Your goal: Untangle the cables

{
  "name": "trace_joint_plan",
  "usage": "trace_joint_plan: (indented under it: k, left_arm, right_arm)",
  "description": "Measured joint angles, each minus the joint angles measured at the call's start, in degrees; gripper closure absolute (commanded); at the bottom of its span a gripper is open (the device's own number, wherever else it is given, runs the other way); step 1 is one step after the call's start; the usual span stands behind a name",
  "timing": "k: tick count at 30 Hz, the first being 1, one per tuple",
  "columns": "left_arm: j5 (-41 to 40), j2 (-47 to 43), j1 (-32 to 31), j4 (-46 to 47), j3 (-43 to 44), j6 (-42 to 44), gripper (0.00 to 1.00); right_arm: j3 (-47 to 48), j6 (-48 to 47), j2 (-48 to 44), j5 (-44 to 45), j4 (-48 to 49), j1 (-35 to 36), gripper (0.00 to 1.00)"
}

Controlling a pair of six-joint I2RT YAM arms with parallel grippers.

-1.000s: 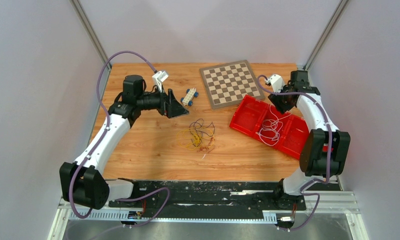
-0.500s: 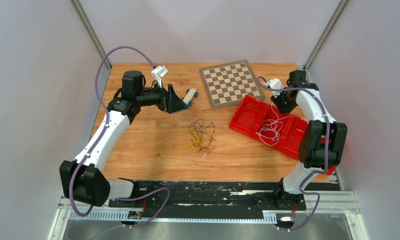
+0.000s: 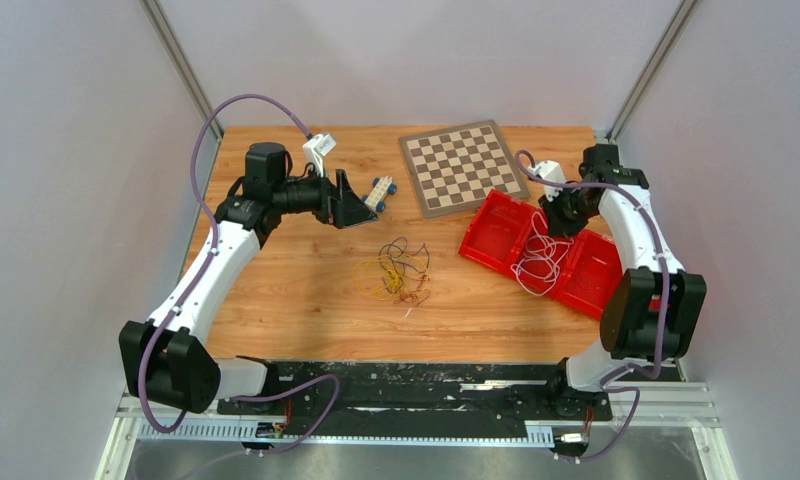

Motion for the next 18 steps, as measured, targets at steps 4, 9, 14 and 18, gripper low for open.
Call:
trace_joint_plan:
  k: [4, 9, 14, 18]
  left_arm:
    - [-0.02, 0.20, 0.00, -0.68, 0.00, 0.42, 0.00]
    - [-0.13, 0.74, 0.00, -0.90, 0.22, 0.55, 0.00]
    - [-0.15, 1.62, 0.00, -0.94, 0.61, 0.55, 0.00]
    - [-0.20, 1.66, 0.02, -1.01, 0.61, 0.57, 0.00]
  right_arm:
    - [-5.57, 1.27, -0.35, -2.21, -1.75, 1.88, 1.00]
    - [-11.23, 4.44, 1.86, -0.98, 0.96, 2.40, 1.00]
    - [-11.37, 10.64, 7.58, 0.92, 3.78, 2.51, 1.00]
    - [-9.73, 14.95, 9.38, 2.08, 3.37, 2.54, 1.00]
